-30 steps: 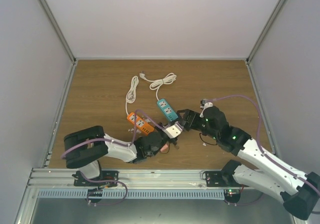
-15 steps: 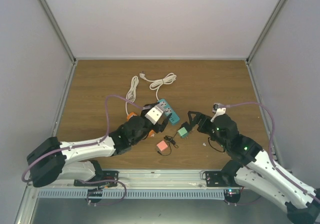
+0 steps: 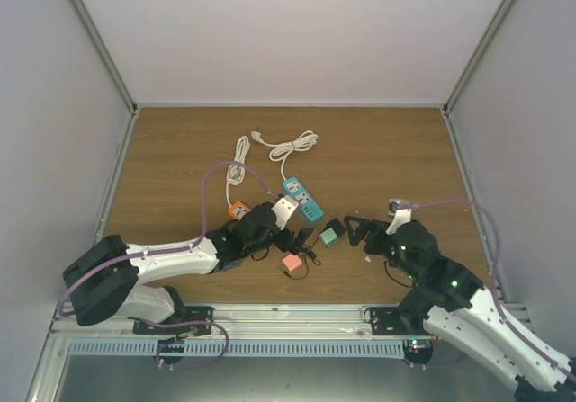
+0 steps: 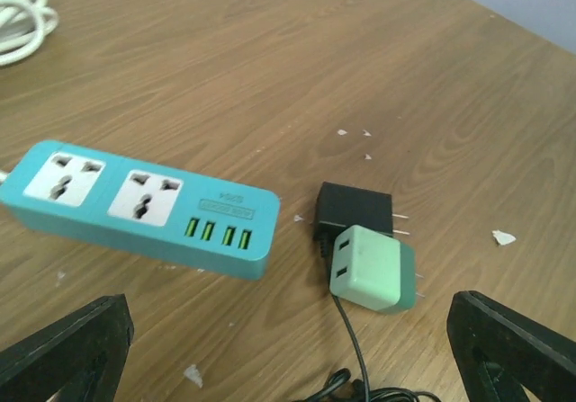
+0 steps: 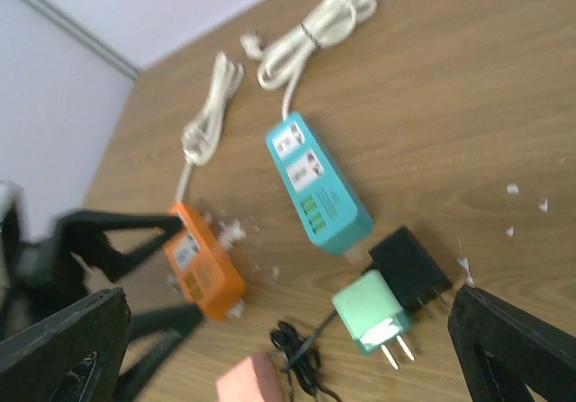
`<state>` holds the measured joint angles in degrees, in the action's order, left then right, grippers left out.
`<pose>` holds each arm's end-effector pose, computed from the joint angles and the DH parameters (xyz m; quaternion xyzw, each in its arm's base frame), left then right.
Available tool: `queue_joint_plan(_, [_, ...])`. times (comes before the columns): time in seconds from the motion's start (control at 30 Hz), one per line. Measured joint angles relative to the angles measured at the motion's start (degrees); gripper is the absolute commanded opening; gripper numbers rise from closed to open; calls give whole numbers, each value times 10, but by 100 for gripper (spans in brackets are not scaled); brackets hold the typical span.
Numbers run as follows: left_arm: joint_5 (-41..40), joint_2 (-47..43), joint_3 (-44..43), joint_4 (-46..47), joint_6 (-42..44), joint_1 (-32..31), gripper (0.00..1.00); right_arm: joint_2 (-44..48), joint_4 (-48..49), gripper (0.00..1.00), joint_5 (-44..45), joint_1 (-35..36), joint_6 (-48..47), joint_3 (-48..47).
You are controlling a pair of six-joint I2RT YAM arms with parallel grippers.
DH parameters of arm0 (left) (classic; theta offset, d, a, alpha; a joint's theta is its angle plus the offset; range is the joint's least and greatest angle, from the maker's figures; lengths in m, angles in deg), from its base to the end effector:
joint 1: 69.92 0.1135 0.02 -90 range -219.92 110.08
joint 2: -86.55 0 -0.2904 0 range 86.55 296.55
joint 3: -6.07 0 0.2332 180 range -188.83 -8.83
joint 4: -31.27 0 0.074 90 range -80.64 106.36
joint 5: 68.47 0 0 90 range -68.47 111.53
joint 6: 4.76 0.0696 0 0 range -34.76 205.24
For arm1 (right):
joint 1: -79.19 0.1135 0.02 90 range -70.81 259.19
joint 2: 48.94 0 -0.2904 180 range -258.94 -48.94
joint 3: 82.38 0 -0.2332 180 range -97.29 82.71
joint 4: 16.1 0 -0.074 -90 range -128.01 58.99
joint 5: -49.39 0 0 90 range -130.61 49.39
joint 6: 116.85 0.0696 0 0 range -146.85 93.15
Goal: Insert the plug
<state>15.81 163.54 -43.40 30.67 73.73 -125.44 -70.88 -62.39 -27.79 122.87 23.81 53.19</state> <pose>0.1686 -0.2333 0.2212 0.2972 0.8038 -0.2479 0.4518 0.0800 0.0551 0.2540 0.1115 0.8272 0.3344 0.4375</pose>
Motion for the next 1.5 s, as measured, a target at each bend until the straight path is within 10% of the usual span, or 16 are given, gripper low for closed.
queue_joint_plan(0.67, [24,-247,121,-4,-130,129,99,-404,133,91,-56,26,-91,2])
queue_joint_plan(0.97, [147,-150,115,67,-129,238,99,-507,150,85,-8,35,-104,-16])
queue_joint_plan(1.23, [265,23,-2,115,-118,320,99,-572,159,57,-4,35,-119,-62])
queue_joint_plan(1.5, [304,63,-101,120,-103,356,99,-551,154,70,-6,38,-133,-60])
